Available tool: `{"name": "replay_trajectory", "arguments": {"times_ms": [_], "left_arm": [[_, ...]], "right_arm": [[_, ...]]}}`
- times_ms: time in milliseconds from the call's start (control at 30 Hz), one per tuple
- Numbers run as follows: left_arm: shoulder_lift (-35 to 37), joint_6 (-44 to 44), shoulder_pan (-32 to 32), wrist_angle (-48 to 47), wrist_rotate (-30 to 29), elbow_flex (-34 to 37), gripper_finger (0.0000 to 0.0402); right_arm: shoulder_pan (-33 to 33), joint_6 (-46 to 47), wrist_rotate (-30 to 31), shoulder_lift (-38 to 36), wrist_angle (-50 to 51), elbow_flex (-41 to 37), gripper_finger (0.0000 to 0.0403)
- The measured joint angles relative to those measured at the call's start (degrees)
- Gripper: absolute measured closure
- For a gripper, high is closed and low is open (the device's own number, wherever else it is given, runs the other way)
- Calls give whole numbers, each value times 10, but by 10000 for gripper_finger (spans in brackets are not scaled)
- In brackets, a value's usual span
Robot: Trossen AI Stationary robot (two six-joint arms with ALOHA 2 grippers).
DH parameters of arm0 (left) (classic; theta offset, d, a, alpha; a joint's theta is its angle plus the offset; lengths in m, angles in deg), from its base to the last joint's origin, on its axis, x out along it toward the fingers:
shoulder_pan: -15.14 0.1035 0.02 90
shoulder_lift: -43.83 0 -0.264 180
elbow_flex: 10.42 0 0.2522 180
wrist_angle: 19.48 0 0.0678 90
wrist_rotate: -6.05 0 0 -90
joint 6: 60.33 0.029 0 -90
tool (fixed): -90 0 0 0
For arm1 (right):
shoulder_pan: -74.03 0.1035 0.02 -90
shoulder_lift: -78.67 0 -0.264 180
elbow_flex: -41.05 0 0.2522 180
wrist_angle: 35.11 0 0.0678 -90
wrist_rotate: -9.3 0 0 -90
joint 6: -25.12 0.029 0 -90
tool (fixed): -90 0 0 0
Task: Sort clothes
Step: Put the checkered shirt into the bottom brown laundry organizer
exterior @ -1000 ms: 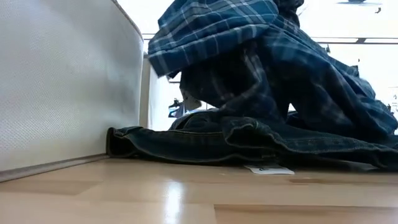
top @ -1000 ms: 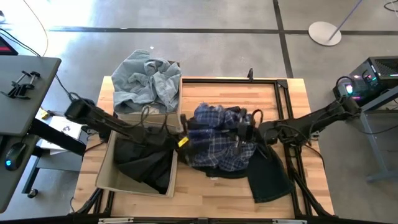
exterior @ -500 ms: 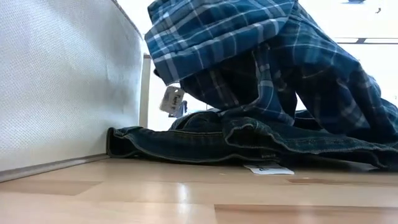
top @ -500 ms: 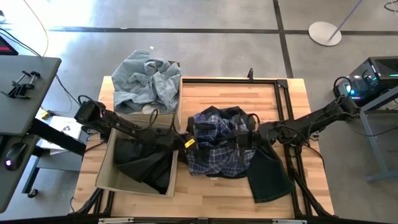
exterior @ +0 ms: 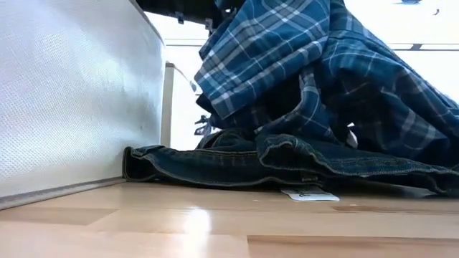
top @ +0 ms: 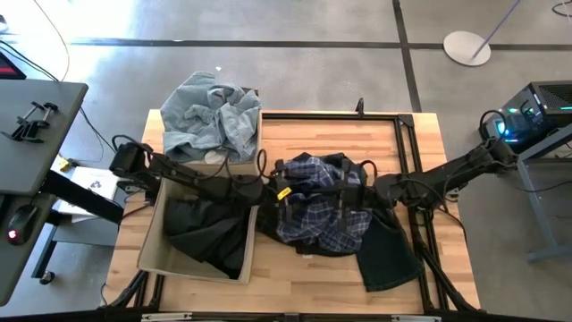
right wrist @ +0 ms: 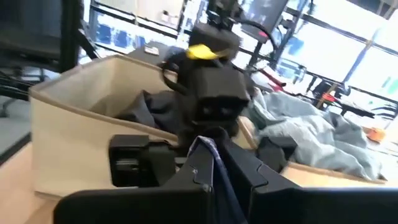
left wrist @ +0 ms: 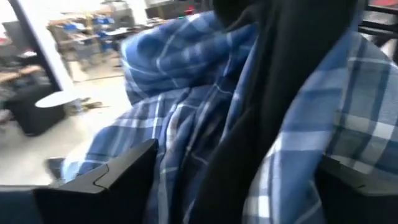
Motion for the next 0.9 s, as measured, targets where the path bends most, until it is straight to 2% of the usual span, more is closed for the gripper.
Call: {"name": "replay_trajectory", "arguments": {"times_ms": [133,267,367,533,600,700,900], "left_arm": [[0,-11,14,13,73,1,121],[0,-20,25,28,140,1,172],[-1,-35,31,36,192,1,229],[-1,-36,30,37,197,1,363],[-1,-34,30,37,196,1,387],[-1,-32,30,34,181,1,383],[4,-17,30,40,173,1,396]], "right_arm": [[0,0,-14,0,-11,1,397],[0,0,-14,-1,-14,2,397],[0,0,-14,-1,-14,2,397],[0,13,-13,-1,-11,2,385],[0,32,-14,-4,1,2,365],[0,82,-14,-23,64,2,319],[0,227,-53,-88,318,55,208]]}}
